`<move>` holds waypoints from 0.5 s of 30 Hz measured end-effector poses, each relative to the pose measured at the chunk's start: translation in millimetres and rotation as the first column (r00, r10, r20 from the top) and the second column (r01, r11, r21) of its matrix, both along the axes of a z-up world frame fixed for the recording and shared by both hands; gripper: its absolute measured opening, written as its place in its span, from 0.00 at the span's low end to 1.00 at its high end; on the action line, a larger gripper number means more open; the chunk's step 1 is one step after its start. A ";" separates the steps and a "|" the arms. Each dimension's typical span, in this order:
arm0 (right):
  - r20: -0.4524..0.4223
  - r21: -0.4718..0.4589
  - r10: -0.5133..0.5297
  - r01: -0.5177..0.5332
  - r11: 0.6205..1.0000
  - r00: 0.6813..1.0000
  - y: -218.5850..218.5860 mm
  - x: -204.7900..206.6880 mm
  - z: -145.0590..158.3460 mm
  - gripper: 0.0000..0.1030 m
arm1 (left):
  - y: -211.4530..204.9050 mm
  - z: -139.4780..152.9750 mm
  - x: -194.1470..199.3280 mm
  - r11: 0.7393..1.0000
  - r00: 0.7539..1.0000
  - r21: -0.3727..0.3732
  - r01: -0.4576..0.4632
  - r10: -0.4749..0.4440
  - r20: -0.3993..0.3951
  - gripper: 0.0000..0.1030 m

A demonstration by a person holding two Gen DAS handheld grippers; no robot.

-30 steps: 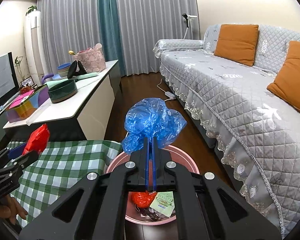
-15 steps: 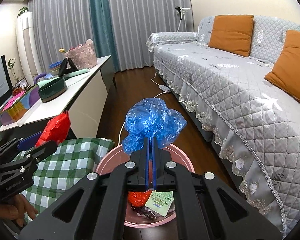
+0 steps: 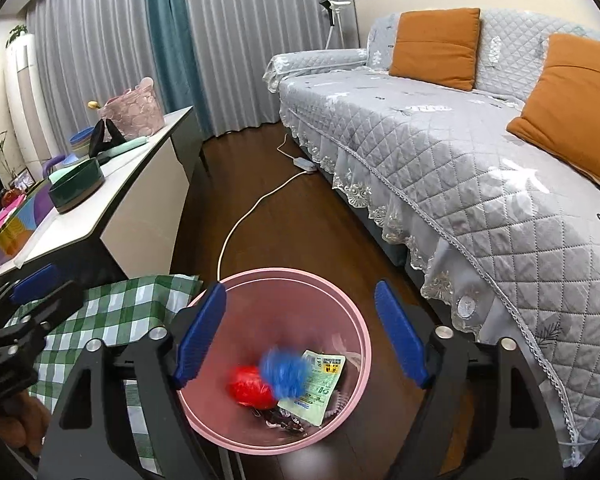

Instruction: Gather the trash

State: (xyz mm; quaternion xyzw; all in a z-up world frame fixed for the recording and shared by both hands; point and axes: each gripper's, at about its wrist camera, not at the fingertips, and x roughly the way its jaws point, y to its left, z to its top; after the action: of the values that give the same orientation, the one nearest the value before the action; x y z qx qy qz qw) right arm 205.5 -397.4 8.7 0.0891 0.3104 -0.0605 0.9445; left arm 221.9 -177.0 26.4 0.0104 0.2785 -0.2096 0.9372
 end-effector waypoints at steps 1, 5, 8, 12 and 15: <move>0.003 0.001 0.000 0.000 1.000 1.000 0.3 -1.0 0.8 0.85 | 2.5 1.8 -3.2 1.000 1.000 0.003 -0.002 0.002 0.003 0.75; 0.035 -0.003 0.010 -0.010 1.000 0.999 6.3 -10.8 10.2 0.94 | 18.7 13.6 -22.7 1.000 1.000 -0.002 -0.009 0.009 0.021 0.81; 0.058 -0.006 0.027 -0.027 1.000 0.998 13.7 -22.6 18.2 0.95 | 33.9 24.3 -41.9 0.999 0.999 -0.017 -0.034 0.035 0.035 0.88; 0.067 0.008 0.066 -0.067 0.998 0.996 29.7 -44.1 28.9 0.95 | 54.2 33.6 -70.8 0.998 0.998 -0.038 -0.055 0.056 0.024 0.90; 0.082 -0.005 0.094 -0.094 0.996 0.992 46.4 -65.5 36.2 0.95 | 68.5 35.8 -98.4 0.996 0.996 -0.023 -0.083 0.084 0.035 0.92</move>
State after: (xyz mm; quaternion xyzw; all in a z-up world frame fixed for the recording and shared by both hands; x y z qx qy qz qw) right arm 140.0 -351.0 44.9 0.0763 0.2750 -0.0124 0.9583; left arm 123.6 -108.5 62.2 -0.0078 0.2596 -0.1732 0.9500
